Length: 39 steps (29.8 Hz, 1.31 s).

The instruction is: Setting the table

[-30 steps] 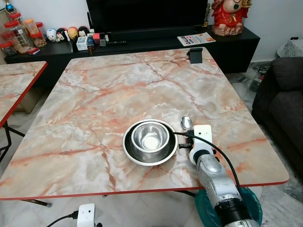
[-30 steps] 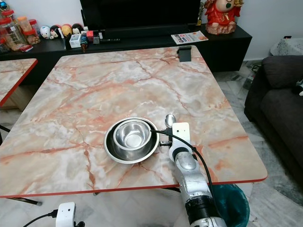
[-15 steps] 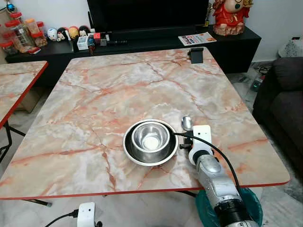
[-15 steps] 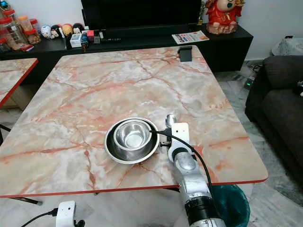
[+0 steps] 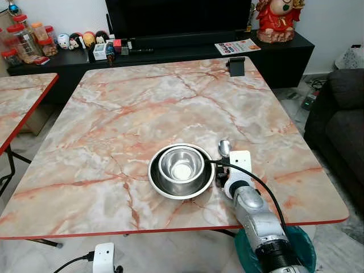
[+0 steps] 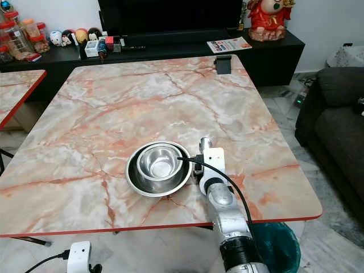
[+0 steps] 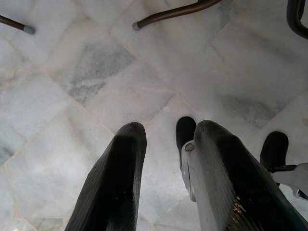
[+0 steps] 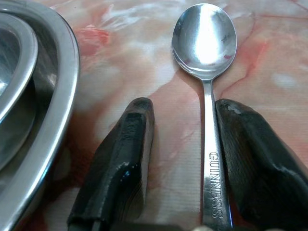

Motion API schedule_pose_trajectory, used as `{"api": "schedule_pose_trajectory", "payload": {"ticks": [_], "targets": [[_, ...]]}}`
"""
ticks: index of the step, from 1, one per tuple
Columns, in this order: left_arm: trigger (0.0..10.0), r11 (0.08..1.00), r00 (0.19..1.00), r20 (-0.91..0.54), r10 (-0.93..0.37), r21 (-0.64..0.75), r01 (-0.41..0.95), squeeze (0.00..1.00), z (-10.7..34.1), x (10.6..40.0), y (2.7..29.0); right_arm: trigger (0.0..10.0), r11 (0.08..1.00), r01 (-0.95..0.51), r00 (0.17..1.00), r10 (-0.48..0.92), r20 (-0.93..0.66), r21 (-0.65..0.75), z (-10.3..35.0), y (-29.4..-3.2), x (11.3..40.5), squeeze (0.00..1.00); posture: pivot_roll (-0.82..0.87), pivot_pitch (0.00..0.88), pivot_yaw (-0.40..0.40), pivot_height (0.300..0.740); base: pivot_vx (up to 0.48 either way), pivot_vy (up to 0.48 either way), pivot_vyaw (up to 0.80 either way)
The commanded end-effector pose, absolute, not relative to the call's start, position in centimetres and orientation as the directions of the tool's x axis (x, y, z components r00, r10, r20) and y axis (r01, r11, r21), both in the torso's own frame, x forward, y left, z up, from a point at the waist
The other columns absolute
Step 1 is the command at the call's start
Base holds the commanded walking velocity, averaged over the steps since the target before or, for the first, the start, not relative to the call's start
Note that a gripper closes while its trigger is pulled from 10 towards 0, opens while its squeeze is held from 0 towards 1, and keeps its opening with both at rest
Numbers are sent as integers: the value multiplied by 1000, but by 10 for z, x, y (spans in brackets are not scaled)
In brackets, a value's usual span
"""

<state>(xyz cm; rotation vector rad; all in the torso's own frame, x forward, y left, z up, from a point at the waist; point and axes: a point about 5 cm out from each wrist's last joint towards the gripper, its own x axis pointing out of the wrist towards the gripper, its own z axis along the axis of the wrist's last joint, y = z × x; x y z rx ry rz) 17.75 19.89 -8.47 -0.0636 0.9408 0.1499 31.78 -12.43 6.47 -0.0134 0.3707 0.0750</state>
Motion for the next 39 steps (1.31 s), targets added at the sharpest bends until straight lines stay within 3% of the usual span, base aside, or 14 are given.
{"api": "schedule_pose_trajectory", "payload": {"ticks": [1, 22, 30, 39], "targets": [[10000, 989, 569, -815, 108, 28, -148, 0, -85, 176, 205, 10000, 998, -61, 916, 51, -399, -11, 57, -127, 314, 0, -35, 26, 85, 740, 0, 0, 0], [10000, 989, 579, -808, 106, 26, -144, 0, -82, 181, 204, 10000, 1000, -22, 984, 26, -178, 20, 90, -127, 326, 0, -38, 15, 88, 740, 0, 0, 0], [10000, 988, 591, -799, 110, 21, -156, 0, -81, 183, 205, 10000, 994, -77, 995, 71, 72, 82, 120, -119, 326, 0, -40, 12, 90, 740, 0, 0, 0], [10000, 986, 593, -797, 113, 15, -167, 0, -81, 182, 205, 10000, 990, -129, 968, 112, 223, 63, 136, -111, 321, 0, -40, 13, 90, 740, 0, 0, 0]]}}
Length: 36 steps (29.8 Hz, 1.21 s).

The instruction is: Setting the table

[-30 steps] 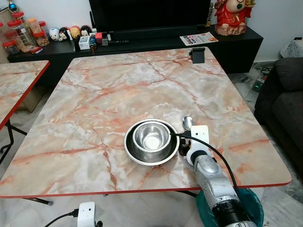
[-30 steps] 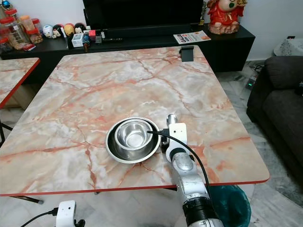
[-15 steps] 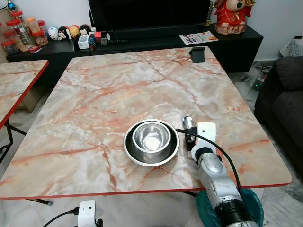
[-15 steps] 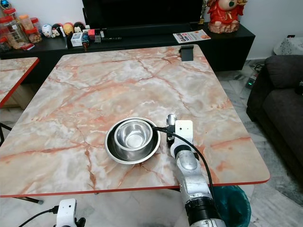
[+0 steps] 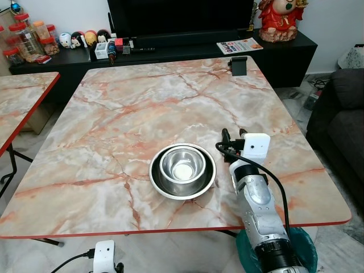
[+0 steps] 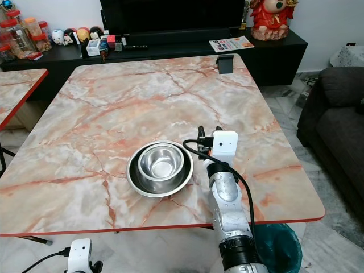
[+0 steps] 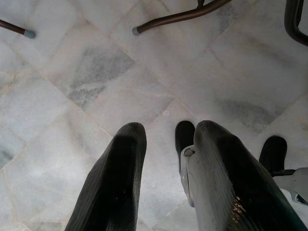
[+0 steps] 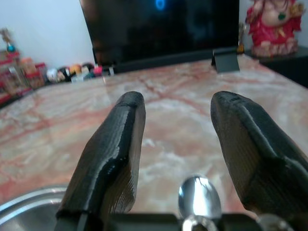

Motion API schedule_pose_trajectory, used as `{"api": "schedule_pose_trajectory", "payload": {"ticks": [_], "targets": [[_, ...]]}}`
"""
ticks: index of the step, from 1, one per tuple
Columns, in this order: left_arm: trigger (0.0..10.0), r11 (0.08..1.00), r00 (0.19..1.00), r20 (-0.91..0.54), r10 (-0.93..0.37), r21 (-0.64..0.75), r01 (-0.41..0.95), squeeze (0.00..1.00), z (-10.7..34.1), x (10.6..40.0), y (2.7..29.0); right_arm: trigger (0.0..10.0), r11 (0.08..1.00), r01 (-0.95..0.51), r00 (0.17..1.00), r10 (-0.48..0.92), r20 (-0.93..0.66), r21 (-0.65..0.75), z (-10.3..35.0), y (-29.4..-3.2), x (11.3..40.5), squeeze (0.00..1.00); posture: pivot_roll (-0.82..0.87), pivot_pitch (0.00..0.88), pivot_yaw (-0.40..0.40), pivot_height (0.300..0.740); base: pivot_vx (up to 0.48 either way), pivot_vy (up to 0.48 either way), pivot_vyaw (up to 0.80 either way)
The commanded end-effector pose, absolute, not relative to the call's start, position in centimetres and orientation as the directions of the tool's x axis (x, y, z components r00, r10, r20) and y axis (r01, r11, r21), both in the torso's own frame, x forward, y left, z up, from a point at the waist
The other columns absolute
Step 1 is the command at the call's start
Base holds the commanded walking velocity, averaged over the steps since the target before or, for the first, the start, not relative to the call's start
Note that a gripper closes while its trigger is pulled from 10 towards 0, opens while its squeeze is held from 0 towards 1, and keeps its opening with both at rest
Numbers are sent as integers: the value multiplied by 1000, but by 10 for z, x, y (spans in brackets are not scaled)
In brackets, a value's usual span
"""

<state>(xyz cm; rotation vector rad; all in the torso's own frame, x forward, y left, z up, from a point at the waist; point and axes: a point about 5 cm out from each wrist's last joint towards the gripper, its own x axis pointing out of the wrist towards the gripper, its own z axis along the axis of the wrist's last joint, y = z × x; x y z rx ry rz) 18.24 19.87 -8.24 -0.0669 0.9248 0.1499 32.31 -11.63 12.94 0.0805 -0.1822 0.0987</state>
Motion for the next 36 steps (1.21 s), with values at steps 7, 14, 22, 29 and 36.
{"api": "schedule_pose_trajectory", "payload": {"ticks": [7, 14, 22, 29, 36], "targets": [[10000, 984, 586, -802, 117, 15, -177, 0, -83, 179, 205, 10000, 989, -132, 962, 112, 248, 63, 136, -111, 321, 0, -38, 13, 87, 740, 0, 156, 0], [10000, 983, 583, -805, 113, 4, -185, 0, -84, 177, 201, 10000, 992, -121, 956, 107, 274, 34, 140, -117, 322, 0, -43, 16, 80, 740, 0, 357, 0], [10000, 982, 582, -806, 112, 0, -188, 0, -85, 176, 201, 10000, 992, -125, 949, 111, 296, 32, 143, -117, 321, 0, -42, 20, 76, 740, 0, 463, 0], [10000, 983, 579, -808, 111, 4, -184, 0, -86, 174, 202, 10000, 990, -140, 940, 126, 318, 23, 147, -112, 320, 0, -45, 18, 83, 740, 0, 460, 0], [10000, 985, 578, -808, 110, 11, -172, 0, -86, 173, 204, 10000, 988, -150, 936, 135, 325, 22, 147, -110, 318, 0, -47, 16, 90, 740, 0, 460, 0]]}}
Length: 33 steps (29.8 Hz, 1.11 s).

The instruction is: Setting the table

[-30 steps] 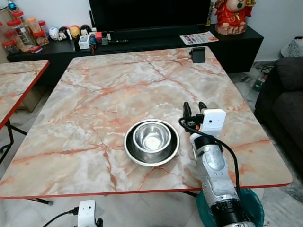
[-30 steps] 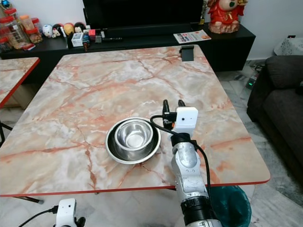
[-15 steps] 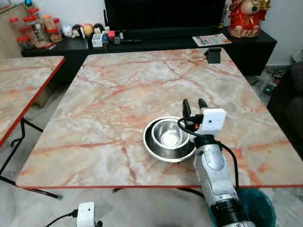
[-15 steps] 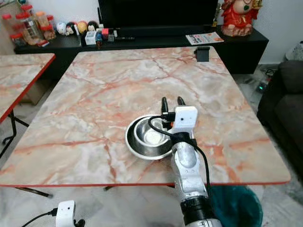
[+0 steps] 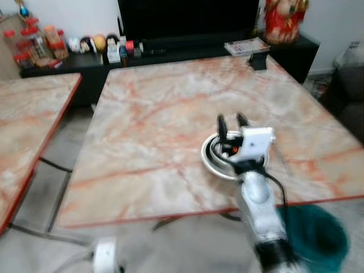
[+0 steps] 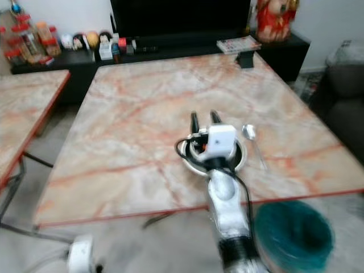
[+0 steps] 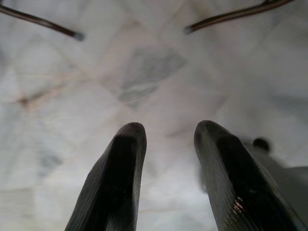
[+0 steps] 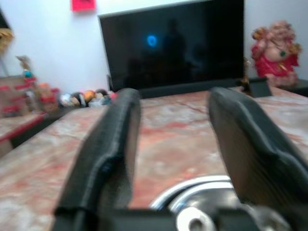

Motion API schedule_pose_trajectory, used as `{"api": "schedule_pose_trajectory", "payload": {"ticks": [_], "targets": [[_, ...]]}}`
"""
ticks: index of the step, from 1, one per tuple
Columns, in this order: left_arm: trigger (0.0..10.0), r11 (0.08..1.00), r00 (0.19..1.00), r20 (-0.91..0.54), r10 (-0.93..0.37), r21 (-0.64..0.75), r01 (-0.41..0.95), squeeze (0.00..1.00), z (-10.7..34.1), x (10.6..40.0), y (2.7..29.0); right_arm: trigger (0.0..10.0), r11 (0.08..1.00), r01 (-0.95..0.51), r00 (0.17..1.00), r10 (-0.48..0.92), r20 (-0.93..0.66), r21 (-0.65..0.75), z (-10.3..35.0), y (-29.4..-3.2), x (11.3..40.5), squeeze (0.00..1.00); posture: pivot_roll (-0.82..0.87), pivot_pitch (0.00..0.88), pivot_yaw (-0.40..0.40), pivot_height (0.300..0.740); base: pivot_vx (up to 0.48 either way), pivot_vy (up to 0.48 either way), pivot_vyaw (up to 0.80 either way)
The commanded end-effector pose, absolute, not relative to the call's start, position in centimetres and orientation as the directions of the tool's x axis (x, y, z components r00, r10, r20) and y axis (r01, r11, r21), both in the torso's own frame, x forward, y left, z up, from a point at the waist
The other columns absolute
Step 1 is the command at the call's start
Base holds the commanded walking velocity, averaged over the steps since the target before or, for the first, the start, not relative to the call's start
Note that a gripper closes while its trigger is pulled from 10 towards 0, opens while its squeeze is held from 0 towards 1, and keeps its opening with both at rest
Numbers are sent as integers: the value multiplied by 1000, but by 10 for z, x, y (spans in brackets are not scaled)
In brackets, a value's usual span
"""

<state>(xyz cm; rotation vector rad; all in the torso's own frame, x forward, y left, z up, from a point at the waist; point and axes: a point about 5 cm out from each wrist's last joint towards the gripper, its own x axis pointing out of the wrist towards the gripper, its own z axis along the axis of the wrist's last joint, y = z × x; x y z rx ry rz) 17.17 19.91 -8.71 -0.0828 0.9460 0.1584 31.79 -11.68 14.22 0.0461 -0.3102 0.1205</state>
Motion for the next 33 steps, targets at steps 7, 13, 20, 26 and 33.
{"api": "schedule_pose_trajectory", "payload": {"ticks": [7, 13, 20, 26, 33], "targets": [[10000, 986, 579, -808, 107, 14, -163, 0, -85, 174, 204, 10000, 986, -168, 930, 158, 333, 0, 147, -108, 316, 0, -50, 5, 87, 740, 0, 460, 0], [10000, 987, 579, -809, 103, 12, -159, 0, -86, 174, 203, 10000, 983, -182, 930, 173, 325, -4, 144, -107, 313, 0, -49, 2, 81, 740, 0, 461, 0], [10000, 987, 574, -812, 104, 13, -161, 0, -87, 171, 203, 10000, 983, -180, 966, 182, 183, -27, 104, -111, 307, 0, -35, 0, 68, 740, 0, 460, 0], [10000, 986, 573, -812, 109, 14, -168, 0, -87, 170, 204, 10000, 978, -194, 977, 200, 80, -72, 73, -119, 294, 0, -31, 0, 66, 740, 0, 462, 0], [10000, 986, 573, -812, 111, 18, -165, 0, -87, 170, 205, 10000, 979, -183, 982, 186, 26, -92, 57, -128, 284, 0, -30, 0, 63, 740, 0, 459, 0]]}}
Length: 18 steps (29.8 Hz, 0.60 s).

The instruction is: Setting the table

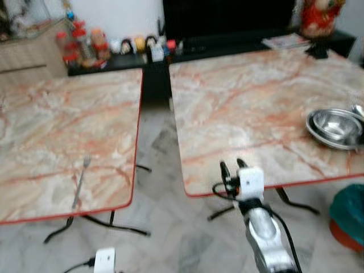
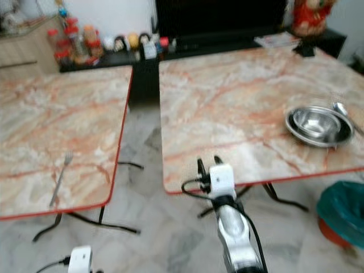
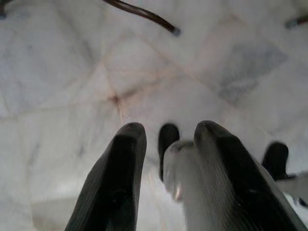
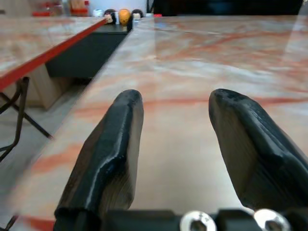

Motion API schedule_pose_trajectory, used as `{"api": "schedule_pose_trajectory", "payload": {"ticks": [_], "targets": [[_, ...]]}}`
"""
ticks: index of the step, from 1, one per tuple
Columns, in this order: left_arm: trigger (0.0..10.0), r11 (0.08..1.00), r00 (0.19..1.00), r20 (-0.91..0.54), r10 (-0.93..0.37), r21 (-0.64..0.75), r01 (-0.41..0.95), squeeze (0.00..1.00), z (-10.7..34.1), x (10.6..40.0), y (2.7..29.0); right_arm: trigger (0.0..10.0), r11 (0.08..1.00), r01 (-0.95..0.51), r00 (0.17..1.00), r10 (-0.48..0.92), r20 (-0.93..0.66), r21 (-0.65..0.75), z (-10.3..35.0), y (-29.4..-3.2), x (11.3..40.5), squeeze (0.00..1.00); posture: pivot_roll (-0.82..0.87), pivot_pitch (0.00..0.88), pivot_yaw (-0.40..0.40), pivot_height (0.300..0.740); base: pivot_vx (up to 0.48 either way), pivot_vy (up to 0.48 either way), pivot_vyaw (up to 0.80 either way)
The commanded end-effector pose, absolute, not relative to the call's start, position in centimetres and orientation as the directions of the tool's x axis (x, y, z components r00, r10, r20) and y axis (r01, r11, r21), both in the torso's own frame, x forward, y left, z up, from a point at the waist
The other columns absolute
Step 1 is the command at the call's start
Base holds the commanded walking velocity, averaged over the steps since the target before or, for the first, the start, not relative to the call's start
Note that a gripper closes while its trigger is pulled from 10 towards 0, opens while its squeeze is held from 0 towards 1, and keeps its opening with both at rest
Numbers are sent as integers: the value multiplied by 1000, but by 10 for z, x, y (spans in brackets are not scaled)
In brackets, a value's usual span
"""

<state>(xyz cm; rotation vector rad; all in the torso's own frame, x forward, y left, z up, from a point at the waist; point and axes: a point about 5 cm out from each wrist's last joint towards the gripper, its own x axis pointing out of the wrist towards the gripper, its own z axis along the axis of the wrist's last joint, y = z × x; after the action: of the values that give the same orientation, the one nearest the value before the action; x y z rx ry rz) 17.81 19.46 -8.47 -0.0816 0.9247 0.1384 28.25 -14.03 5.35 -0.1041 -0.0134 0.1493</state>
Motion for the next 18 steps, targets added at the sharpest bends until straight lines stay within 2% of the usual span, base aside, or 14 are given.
{"api": "schedule_pose_trajectory", "payload": {"ticks": [1, 18], "targets": [[10000, 986, 573, -812, 111, 18, -165, 0, -87, 170, 205, 10000, 979, -183, 982, 186, 27, -88, 56, -128, 283, 0, -30, 0, 63, 740, 0, 458, 0], [10000, 982, 571, -812, 121, 14, -188, 0, -88, 168, 206, 10000, 986, -118, 993, 120, 4, -115, 43, -146, 275, 0, -23, 37, 65, 740, 0, 458, 0]]}}
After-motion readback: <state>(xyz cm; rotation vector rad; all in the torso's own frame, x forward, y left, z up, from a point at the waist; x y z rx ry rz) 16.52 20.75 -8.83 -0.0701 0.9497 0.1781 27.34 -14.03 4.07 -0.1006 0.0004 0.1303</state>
